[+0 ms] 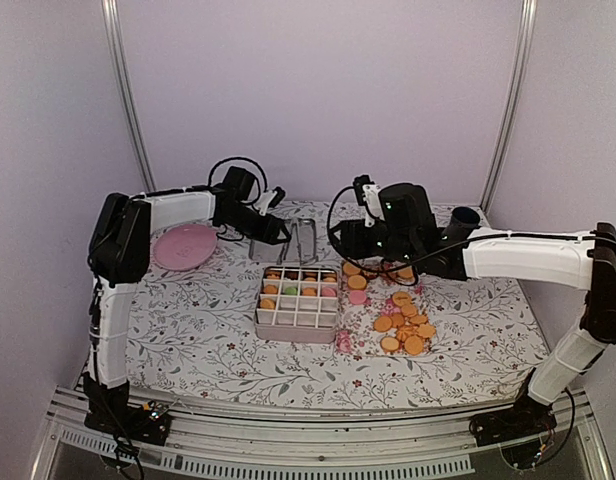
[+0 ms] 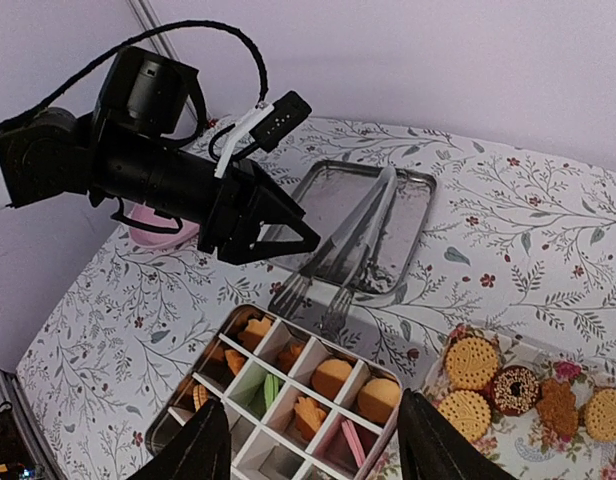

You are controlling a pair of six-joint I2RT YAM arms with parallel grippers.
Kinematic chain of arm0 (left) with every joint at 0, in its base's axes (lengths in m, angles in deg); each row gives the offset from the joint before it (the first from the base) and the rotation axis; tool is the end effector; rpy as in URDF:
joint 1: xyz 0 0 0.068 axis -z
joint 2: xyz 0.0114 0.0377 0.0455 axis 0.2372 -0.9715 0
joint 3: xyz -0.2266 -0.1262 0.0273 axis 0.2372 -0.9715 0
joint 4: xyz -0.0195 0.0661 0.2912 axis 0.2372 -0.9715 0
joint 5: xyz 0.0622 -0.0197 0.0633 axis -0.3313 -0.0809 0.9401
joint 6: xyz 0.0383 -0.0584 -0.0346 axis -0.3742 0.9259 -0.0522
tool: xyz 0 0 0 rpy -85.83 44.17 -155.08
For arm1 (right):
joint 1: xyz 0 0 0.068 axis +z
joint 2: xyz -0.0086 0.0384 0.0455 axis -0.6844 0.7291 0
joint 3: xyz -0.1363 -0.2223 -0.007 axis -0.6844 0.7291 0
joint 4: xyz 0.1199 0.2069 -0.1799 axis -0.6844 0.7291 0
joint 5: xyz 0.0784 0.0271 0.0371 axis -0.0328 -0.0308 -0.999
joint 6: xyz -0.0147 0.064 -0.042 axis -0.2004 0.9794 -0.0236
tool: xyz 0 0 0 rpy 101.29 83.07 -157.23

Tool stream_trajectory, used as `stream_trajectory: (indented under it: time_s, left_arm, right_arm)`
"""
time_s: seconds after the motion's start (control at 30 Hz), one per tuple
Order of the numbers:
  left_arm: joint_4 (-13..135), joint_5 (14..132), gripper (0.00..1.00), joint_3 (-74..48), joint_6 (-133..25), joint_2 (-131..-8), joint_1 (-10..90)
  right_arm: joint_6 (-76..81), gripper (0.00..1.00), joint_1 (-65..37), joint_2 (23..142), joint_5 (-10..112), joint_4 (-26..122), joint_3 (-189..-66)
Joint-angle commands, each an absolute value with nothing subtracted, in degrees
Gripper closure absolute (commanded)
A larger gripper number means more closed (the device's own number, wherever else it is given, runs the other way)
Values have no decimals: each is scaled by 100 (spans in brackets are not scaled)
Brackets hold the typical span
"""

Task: Pack the cookies
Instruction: Pick up the clamp at the center of the board.

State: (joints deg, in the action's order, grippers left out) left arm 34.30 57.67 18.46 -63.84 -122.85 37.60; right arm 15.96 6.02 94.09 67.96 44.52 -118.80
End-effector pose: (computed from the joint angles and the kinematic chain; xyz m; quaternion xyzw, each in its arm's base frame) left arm 0.4903 -0.2462 0.1359 0.2457 0.8897 -0.2606 0.2831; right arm 0.2981 0.3284 0.2440 -0.1597 0.8138 0.2600 0.4946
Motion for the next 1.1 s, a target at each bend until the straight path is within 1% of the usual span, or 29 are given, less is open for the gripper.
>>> stream_trajectory:
  time_s: [0.0, 0.17, 0.33, 0.47, 0.57, 0.83, 0.97, 1.07]
  left_arm:
    - [2795, 6374, 40, 2364, -6301, -12609, 3850]
    - [2739, 6408, 45, 2416, -6347, -12834, 3891]
    - [2573, 6471, 47, 2592, -6519, -13094, 4006]
    - [2419, 6441, 53, 2734, -6583, -13259, 4048]
    - [2414, 6446, 60, 2764, -6632, -13252, 4075]
    - [2350, 6504, 84, 2775, -6819, -13062, 4086]
    - [2356, 6506, 87, 2647, -6846, -12979, 4083]
    - [2385, 6501, 92, 2586, -6871, -12921, 4088]
  right_arm:
    - [1699, 42, 677, 9069, 7080, 4938, -11546]
    - [1750, 43, 708, 8955, 7121, 4948, -11325]
    - [1718, 45, 769, 8885, 7241, 4987, -11289]
    - [1702, 46, 786, 8843, 7318, 5021, -11247]
    - [1702, 47, 807, 8796, 7338, 5005, -11206]
    - [1669, 49, 809, 8710, 7371, 4908, -11116]
    - [1668, 49, 811, 8702, 7349, 4903, -11117]
    - [1675, 49, 810, 8680, 7364, 4889, -11102]
